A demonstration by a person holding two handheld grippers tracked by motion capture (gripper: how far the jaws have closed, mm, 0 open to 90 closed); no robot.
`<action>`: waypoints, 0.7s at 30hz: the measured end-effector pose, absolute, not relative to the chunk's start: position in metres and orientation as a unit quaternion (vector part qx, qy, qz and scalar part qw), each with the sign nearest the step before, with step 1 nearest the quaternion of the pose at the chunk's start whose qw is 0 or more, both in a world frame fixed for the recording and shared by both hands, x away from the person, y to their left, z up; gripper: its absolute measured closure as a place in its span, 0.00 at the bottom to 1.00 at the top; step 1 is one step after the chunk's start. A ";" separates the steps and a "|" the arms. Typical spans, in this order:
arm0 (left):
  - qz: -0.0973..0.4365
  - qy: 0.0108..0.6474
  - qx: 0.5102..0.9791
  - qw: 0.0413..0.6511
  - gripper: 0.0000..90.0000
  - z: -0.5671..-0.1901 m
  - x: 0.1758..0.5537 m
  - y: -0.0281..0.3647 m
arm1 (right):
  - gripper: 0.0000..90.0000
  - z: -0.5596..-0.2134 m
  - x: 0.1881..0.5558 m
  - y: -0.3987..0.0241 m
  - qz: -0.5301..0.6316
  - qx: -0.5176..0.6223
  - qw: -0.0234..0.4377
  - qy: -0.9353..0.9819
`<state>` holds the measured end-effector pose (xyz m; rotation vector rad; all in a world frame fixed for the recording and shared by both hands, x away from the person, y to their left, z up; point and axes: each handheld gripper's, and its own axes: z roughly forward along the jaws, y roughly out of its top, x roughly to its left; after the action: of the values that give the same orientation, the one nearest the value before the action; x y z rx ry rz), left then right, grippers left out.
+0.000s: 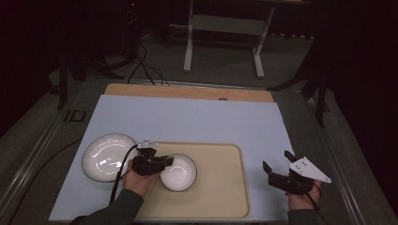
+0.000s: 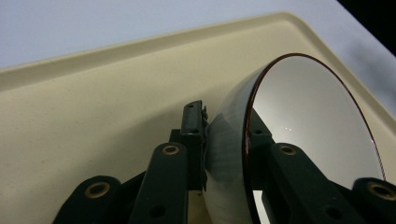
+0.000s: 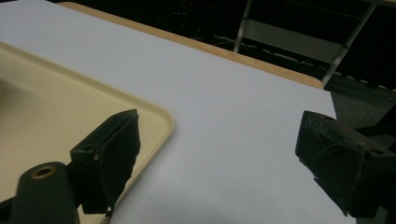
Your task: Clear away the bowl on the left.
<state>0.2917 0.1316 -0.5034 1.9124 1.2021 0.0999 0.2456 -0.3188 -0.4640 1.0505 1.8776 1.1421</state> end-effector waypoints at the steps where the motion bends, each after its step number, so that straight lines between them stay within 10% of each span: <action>1: 0.040 0.481 0.765 0.426 0.85 -0.503 0.292 0.132 | 0.15 -0.464 0.246 -0.319 0.440 0.405 0.346 0.723; 21: -0.011 0.487 0.757 0.435 0.86 -0.512 0.295 0.131 | 0.15 -0.464 0.245 -0.319 0.440 0.404 0.346 0.723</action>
<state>0.2947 0.1311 -0.5123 1.8848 1.2118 -0.0268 0.2452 -0.3189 -0.4638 1.0493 1.8765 1.1414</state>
